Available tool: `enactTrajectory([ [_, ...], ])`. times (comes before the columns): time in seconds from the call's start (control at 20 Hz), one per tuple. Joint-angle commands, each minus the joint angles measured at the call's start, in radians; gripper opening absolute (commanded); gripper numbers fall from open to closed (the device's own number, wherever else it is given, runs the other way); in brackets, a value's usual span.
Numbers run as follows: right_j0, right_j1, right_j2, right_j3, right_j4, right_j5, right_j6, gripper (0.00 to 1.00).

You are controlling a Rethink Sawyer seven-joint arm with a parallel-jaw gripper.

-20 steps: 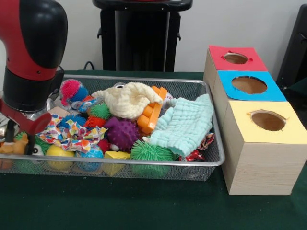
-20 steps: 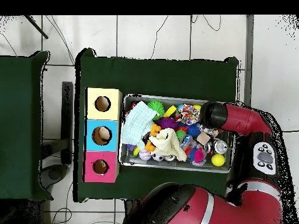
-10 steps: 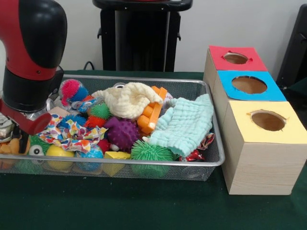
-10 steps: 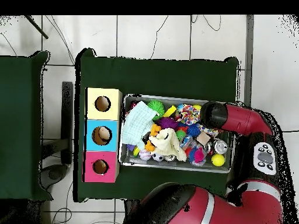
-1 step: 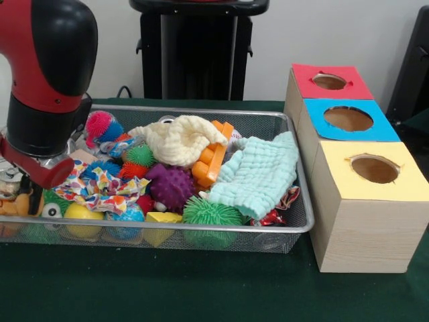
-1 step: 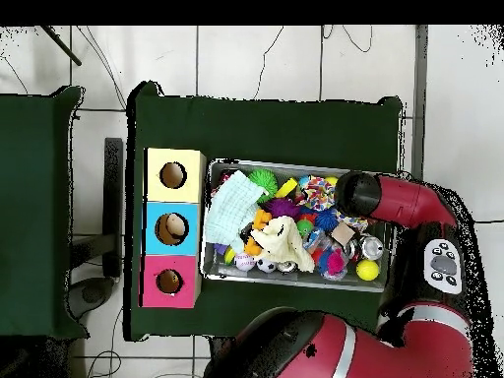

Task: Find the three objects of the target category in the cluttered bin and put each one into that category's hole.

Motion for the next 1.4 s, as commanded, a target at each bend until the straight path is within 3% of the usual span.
enactTrajectory([
  [0.05, -0.016, -0.012, 0.084, 0.092, 0.028, 0.035, 0.042, 0.0],
  [0.25, -0.065, -0.184, 0.181, 0.259, 0.043, 0.034, -0.067, 0.0],
  [0.45, -0.078, -0.294, 0.223, 0.352, 0.066, 0.106, -0.095, 0.0],
  [0.95, -0.045, -0.395, 0.245, 0.455, 0.084, 0.145, -0.044, 0.0],
  [1.4, 0.073, -0.477, 0.183, 0.55, 0.136, 0.161, 0.094, 0.0],
])
